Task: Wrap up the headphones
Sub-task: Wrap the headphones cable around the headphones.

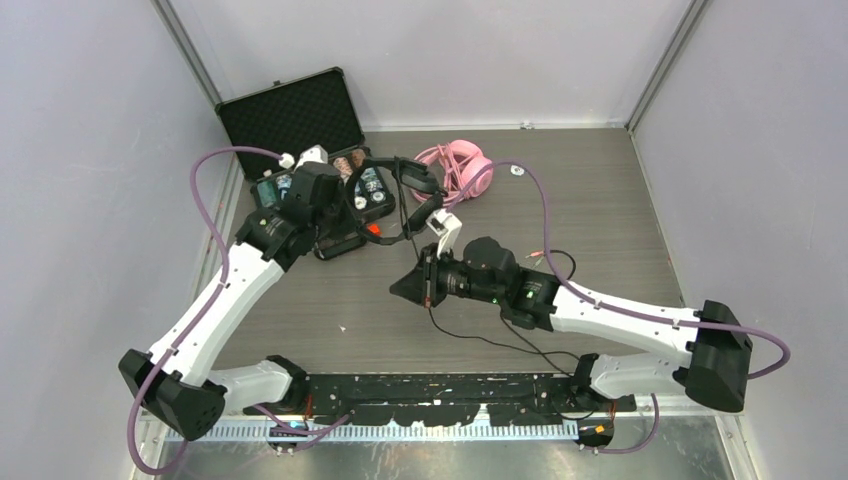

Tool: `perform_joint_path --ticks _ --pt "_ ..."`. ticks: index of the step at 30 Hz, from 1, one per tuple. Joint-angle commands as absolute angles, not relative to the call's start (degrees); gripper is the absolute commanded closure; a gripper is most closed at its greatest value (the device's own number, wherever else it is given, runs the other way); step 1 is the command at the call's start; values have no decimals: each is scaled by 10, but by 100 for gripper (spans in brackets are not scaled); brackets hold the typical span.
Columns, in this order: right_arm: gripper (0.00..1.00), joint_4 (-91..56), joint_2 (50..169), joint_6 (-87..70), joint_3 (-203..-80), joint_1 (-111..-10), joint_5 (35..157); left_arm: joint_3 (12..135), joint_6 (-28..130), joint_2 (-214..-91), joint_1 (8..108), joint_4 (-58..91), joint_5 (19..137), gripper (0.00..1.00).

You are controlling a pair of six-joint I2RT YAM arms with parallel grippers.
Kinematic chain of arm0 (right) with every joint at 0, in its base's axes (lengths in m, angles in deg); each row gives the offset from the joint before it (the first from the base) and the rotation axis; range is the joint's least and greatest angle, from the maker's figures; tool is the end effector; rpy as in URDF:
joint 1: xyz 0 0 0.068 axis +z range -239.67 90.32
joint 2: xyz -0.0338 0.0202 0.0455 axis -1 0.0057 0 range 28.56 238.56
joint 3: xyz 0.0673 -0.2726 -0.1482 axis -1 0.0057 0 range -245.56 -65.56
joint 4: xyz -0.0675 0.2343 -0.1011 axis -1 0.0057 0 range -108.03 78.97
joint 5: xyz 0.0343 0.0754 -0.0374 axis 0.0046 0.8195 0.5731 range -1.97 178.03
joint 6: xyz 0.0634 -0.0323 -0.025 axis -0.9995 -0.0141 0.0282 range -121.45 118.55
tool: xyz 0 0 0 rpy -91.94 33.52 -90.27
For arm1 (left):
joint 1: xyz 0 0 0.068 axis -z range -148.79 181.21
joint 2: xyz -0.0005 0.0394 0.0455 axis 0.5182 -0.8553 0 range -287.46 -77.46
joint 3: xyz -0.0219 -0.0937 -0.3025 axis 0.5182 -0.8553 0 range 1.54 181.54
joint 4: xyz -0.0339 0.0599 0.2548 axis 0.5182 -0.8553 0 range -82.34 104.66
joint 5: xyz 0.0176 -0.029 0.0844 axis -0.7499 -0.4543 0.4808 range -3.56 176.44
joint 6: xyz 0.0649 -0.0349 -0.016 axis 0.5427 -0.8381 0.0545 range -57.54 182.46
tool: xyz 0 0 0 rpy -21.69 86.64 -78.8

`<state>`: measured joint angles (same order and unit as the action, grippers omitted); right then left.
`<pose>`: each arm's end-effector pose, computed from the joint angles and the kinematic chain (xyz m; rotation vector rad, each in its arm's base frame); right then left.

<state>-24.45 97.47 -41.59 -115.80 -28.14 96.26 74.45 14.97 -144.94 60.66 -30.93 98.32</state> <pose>0.1331 0.2647 0.3512 -0.4876 1.9531 1.3473 0.2210 -0.1097 0.3951 -0.4697 2.2506 -0.4766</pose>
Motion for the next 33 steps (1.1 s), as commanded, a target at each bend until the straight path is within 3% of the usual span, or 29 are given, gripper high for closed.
perform_joint_path --ticks 1,8,19,23,29,33 --pt "89 -338 974 -330 -1102 -270 927 759 101 -1421 602 -245 944 100" --pt "87 -457 1023 -279 -1030 -269 927 771 102 -1402 602 -253 921 100" --pt "87 -668 1150 -322 -930 -270 968 836 134 -1395 601 -299 911 100" --pt "97 -709 1169 -325 -898 -276 944 870 151 -1403 598 -326 887 100" --pt "99 -830 1204 -415 -855 -389 1026 931 256 -1407 590 -373 794 100" --pt "100 -832 1197 -445 -862 -452 1081 968 352 -1408 586 -425 747 100"
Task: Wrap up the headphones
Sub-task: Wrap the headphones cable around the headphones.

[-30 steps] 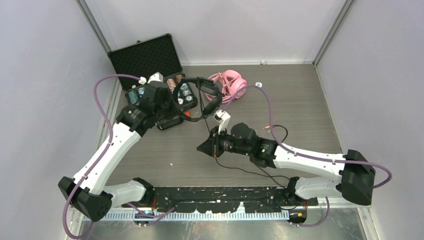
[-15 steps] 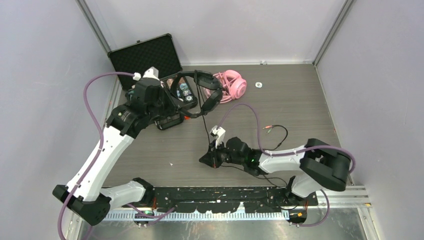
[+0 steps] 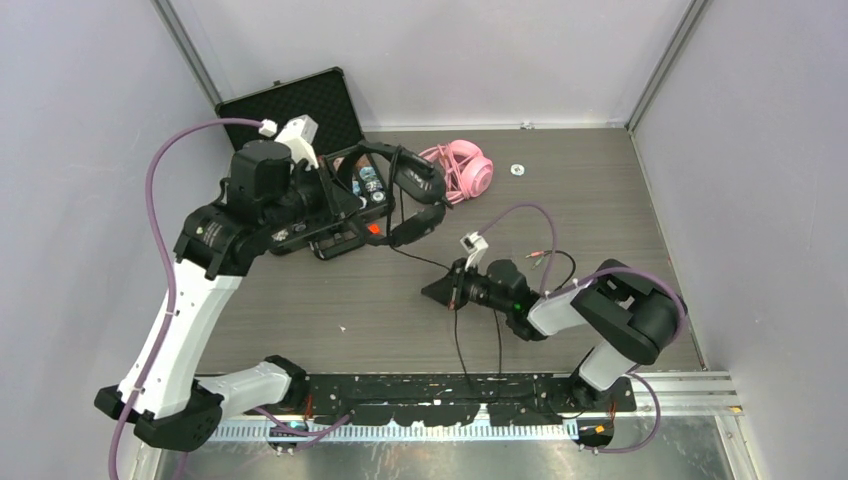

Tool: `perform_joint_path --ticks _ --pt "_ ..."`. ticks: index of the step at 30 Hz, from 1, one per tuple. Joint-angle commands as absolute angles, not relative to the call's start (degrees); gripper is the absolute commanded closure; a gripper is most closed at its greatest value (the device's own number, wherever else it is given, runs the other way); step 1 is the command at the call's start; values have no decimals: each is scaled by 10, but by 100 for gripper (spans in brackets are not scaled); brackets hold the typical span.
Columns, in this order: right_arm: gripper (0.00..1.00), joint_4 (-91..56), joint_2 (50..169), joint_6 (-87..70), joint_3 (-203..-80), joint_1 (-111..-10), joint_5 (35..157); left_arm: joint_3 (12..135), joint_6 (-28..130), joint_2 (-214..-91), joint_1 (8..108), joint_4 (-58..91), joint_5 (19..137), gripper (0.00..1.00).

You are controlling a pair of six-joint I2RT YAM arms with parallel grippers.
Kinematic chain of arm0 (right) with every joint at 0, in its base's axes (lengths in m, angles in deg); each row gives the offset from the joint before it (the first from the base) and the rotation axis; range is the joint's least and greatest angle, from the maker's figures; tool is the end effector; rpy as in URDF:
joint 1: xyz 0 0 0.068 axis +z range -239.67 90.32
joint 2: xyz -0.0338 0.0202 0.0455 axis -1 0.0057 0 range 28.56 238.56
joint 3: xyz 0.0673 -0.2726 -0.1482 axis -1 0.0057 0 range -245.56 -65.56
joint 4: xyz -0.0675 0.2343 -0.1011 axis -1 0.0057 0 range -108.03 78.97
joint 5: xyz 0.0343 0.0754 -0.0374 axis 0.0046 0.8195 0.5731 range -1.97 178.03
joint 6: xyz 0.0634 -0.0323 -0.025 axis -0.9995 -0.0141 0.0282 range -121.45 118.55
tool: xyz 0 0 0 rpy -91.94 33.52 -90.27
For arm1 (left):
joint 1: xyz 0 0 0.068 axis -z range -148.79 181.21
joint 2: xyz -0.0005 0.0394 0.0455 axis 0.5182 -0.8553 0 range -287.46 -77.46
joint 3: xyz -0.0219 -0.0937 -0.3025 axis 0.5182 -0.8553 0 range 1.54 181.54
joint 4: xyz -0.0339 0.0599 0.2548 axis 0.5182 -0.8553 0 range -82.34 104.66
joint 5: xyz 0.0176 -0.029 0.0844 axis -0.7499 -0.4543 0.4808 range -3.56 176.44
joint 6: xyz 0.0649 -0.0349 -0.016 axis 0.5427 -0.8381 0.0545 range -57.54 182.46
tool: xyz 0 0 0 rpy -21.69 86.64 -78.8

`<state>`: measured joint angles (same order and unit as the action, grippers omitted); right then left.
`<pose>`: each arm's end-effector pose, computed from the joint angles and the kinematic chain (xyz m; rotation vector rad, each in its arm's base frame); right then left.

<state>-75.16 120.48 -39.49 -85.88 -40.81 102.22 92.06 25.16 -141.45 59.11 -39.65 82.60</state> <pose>0.1835 0.2338 0.1733 -0.3824 1.9819 1.2518 0.1752 -0.0975 0.4923 -0.1325 2.1416 -0.7580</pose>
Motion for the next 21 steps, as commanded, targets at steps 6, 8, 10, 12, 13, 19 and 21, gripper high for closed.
perform_joint_path --ticks 6,8,10,12,13,19,21 --pt "100 -755 1115 -456 -885 -528 1109 1004 458 -1423 585 -503 724 100" --pt "100 -692 1083 -441 -904 -551 1111 1006 484 -1430 585 -517 718 100" --pt "100 -630 1056 -428 -927 -577 1117 998 518 -1432 585 -518 700 100" --pt "99 -593 1033 -426 -946 -606 1131 986 562 -1432 585 -515 683 100" --pt "100 -571 1022 -425 -956 -618 1138 979 584 -1431 585 -514 677 100" --pt "100 -404 959 -419 -1043 -667 1195 913 742 -1402 585 -497 672 100" --pt "100 -345 941 -412 -1079 -669 1221 898 771 -1402 585 -499 691 100"
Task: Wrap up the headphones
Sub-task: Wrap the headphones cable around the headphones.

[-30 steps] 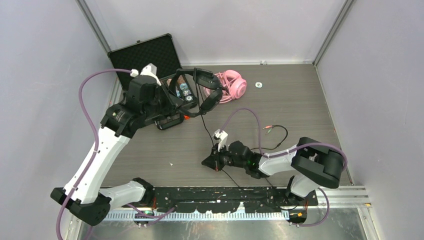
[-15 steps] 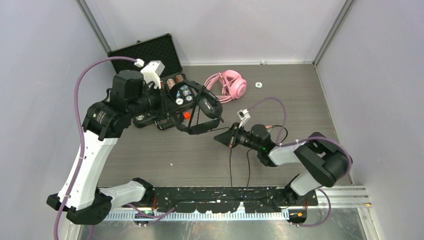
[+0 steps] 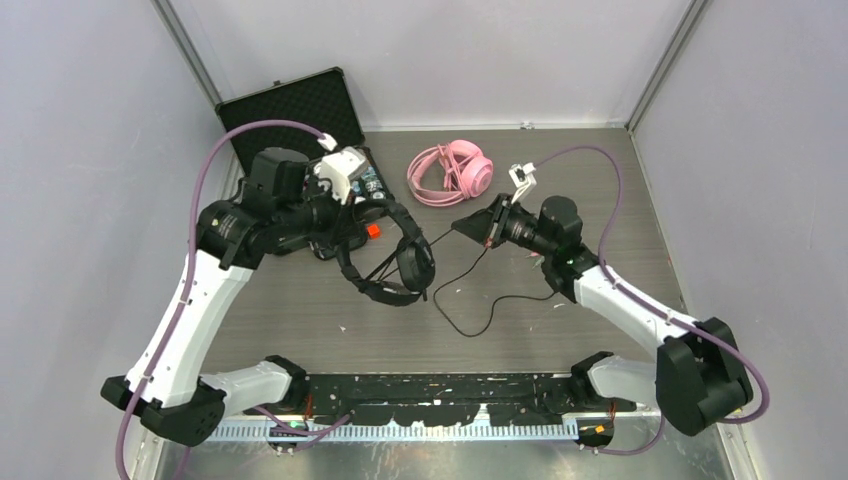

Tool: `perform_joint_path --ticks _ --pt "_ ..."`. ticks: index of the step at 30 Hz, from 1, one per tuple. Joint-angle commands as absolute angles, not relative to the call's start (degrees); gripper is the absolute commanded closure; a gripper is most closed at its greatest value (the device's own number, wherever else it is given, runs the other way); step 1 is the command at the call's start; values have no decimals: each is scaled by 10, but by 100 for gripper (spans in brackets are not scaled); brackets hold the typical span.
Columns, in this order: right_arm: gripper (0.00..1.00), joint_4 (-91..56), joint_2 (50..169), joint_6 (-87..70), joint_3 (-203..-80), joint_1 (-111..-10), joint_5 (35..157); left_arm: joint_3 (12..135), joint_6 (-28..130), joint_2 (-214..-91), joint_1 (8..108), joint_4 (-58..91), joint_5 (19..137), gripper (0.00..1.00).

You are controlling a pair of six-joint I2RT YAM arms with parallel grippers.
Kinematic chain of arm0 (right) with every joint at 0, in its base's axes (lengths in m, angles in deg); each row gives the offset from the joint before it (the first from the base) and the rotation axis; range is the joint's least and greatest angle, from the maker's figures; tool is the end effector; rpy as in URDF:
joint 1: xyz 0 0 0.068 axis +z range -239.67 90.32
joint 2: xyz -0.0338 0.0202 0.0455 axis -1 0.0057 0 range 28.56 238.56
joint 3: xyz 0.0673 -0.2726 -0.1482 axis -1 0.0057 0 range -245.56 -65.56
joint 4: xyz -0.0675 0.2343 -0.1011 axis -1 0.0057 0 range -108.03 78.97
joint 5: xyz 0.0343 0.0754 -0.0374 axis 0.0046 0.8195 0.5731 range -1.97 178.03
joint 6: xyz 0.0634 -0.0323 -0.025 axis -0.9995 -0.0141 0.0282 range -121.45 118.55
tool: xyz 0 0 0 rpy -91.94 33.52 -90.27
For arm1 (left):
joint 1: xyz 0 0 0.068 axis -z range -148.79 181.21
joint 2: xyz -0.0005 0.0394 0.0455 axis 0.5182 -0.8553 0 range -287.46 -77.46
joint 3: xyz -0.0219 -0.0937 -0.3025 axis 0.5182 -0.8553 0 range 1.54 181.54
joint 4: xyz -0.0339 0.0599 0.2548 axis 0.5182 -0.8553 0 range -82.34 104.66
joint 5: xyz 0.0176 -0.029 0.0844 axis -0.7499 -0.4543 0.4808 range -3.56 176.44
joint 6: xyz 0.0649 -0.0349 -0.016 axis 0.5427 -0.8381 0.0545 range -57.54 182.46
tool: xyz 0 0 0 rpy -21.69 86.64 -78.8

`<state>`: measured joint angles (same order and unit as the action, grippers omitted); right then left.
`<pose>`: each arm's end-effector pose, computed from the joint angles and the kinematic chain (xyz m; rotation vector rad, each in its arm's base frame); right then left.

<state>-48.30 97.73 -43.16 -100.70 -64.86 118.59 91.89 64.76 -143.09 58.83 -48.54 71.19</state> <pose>0.2379 0.1457 0.3059 -0.1852 1.7911 1.2943 0.1677 -0.1066 0.4696 0.7259 2.1500 -0.5352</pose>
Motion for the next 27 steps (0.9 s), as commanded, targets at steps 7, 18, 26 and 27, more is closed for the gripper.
perform_joint_path --ticks 7,18,26,27 --pt "100 -231 894 -443 -1172 -668 1287 877 802 -1431 586 -495 724 100" --pt "100 -141 887 -452 -1251 -666 1344 866 808 -1460 622 -478 883 100" --pt "99 -158 879 -484 -1263 -608 1330 855 783 -1480 647 -464 993 100" --pt "100 -158 879 -487 -1265 -596 1323 853 778 -1482 649 -460 1007 100"
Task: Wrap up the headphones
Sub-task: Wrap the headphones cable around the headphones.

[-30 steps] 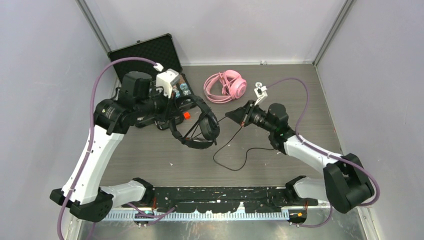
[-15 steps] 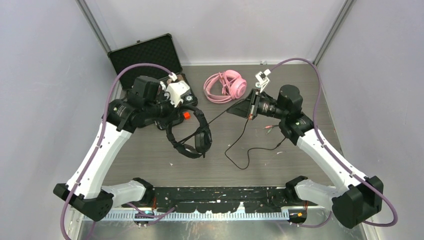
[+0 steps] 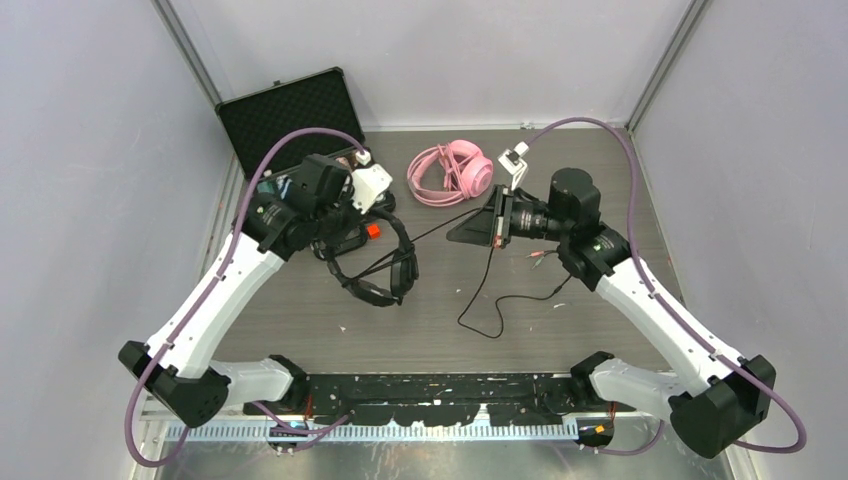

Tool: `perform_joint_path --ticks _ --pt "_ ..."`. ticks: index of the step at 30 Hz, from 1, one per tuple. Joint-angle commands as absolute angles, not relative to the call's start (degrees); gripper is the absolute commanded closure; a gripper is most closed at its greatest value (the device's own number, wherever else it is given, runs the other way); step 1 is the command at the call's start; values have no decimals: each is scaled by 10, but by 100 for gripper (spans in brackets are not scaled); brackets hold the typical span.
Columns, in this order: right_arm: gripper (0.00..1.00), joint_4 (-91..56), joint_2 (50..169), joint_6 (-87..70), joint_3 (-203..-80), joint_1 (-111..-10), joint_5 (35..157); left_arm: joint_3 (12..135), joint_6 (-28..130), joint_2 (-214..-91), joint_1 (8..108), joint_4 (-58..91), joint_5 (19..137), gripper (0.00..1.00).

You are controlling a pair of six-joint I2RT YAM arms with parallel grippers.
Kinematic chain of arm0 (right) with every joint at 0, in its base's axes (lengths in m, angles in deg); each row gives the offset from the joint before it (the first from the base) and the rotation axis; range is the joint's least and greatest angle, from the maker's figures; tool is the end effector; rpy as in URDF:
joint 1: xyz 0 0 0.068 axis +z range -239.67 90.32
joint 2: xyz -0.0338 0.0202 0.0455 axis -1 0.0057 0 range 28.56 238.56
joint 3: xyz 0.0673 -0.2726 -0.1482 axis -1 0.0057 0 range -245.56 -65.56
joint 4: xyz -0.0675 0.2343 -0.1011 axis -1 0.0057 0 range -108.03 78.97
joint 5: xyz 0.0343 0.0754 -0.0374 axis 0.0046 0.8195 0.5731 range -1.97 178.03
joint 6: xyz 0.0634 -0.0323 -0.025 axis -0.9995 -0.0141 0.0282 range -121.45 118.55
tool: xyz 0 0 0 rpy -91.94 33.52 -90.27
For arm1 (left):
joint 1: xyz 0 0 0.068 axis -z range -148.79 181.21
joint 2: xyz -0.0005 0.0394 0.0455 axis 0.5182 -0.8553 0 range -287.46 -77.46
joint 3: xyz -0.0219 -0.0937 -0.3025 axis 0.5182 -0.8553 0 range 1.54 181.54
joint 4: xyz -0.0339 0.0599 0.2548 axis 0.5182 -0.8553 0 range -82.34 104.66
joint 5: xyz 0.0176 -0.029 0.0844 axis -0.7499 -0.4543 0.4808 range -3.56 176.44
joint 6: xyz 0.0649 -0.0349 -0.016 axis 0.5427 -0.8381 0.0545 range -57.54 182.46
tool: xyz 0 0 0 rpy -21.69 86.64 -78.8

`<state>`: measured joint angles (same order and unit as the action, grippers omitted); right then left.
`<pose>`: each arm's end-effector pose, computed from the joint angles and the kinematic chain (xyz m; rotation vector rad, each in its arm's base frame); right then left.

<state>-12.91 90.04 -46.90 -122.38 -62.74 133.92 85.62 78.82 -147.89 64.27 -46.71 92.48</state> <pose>0.1935 0.1496 0.4054 -0.3569 1.9500 1.5665 0.2007 -0.1226 0.4207 0.9576 2.1981 -0.0094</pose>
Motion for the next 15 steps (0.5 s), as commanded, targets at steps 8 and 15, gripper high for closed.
perform_joint_path --ticks 8,15 --pt "100 -211 916 -517 -1273 -486 1271 877 659 -1519 655 -478 1116 100" --pt "98 -272 992 -532 -1283 -399 1217 880 516 -1532 655 -469 1119 100"
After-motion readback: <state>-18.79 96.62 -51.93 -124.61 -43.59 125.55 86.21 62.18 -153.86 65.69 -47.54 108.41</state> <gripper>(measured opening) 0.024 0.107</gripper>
